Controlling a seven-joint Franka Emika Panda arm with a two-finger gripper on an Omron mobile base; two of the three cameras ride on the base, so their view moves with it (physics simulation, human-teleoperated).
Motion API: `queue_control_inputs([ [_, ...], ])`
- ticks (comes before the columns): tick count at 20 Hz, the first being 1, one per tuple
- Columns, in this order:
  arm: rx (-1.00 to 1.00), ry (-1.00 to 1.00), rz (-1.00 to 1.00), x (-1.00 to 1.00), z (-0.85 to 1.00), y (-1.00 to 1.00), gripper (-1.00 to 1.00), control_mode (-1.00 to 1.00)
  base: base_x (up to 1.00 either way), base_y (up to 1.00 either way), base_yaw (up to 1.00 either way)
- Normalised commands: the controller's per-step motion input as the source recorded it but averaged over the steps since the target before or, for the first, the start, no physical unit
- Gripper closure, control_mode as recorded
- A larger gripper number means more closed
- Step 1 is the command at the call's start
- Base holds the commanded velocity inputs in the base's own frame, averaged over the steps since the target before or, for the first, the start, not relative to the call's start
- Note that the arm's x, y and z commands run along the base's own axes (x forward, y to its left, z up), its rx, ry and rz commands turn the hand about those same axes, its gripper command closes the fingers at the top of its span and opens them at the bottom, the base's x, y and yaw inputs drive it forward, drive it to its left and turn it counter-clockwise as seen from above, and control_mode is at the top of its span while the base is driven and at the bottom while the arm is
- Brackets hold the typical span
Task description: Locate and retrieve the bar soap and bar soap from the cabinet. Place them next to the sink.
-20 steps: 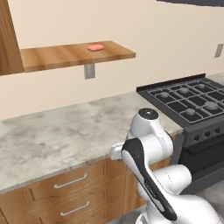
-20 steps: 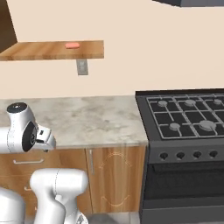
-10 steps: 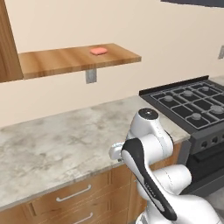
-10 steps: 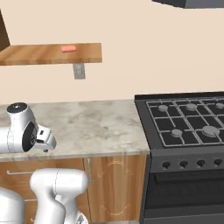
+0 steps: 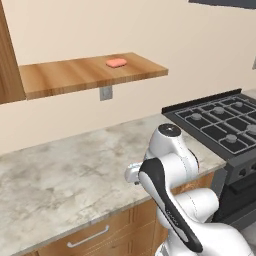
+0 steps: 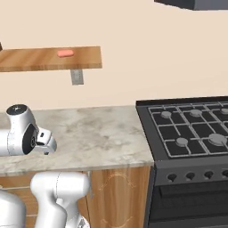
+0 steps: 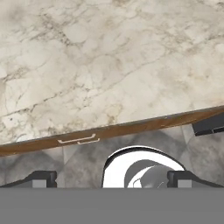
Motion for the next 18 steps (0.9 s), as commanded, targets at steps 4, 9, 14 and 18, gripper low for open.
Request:
queue_control_inputs([
  [4, 0.0, 0.0, 0.0, 0.0, 0.0, 0.0, -1.0, 1.0, 0.16, 0.14, -0.02],
  [9, 0.0, 0.0, 0.0, 0.0, 0.0, 0.0, -1.0, 1.0, 0.18, 0.0, 0.0],
  [14, 0.0, 0.0, 0.0, 0.0, 0.0, 0.0, -1.0, 1.0, 0.47, 0.09, -0.01],
  [18, 0.0, 0.0, 0.0, 0.0, 0.0, 0.0, -1.0, 1.0, 0.41, 0.11, -0.02],
])
